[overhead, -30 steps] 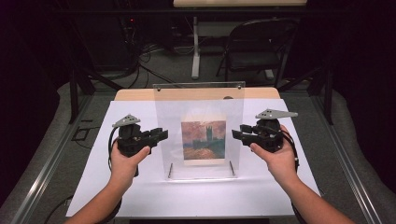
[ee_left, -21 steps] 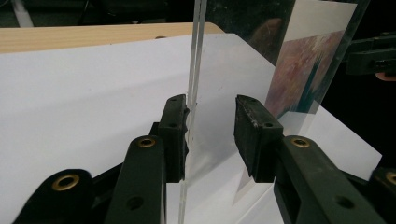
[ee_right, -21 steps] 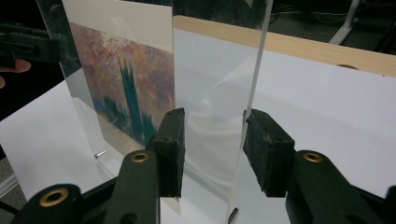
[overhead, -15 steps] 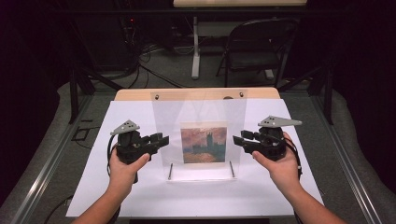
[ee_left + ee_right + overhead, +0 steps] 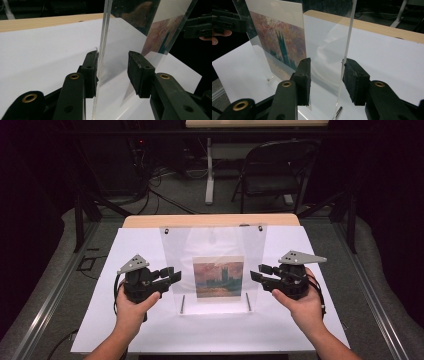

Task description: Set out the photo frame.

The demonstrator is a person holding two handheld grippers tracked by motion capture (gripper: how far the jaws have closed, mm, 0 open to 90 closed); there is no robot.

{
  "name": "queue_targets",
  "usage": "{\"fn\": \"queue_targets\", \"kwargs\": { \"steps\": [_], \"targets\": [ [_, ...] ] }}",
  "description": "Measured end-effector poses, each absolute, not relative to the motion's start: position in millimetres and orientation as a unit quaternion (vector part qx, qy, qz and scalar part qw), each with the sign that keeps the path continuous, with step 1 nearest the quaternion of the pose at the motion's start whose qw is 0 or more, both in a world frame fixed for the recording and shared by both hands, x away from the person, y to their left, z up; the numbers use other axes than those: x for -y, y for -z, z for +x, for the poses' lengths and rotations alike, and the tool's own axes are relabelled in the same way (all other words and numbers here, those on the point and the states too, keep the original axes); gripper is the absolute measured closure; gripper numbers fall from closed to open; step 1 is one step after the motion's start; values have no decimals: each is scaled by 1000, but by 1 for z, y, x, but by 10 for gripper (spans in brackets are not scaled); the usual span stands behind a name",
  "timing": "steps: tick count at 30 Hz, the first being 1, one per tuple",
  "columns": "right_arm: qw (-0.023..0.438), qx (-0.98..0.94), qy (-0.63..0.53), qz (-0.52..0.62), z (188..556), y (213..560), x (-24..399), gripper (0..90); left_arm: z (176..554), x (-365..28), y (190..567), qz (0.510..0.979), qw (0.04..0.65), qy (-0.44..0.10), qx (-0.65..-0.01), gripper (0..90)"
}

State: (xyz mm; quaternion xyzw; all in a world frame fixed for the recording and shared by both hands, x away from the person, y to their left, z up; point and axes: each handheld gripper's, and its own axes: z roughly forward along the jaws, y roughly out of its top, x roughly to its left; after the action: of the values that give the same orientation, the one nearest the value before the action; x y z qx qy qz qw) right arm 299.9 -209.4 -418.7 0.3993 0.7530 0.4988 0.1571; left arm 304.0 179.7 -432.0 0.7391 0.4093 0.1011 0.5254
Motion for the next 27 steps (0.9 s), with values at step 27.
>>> {"fn": "queue_targets", "kwargs": {
  "steps": [27],
  "targets": [
    [154, -764, -495, 384, 299, 422, 205, 385, 295, -173, 431, 768, 491, -131, -391, 422]
  ]
}}
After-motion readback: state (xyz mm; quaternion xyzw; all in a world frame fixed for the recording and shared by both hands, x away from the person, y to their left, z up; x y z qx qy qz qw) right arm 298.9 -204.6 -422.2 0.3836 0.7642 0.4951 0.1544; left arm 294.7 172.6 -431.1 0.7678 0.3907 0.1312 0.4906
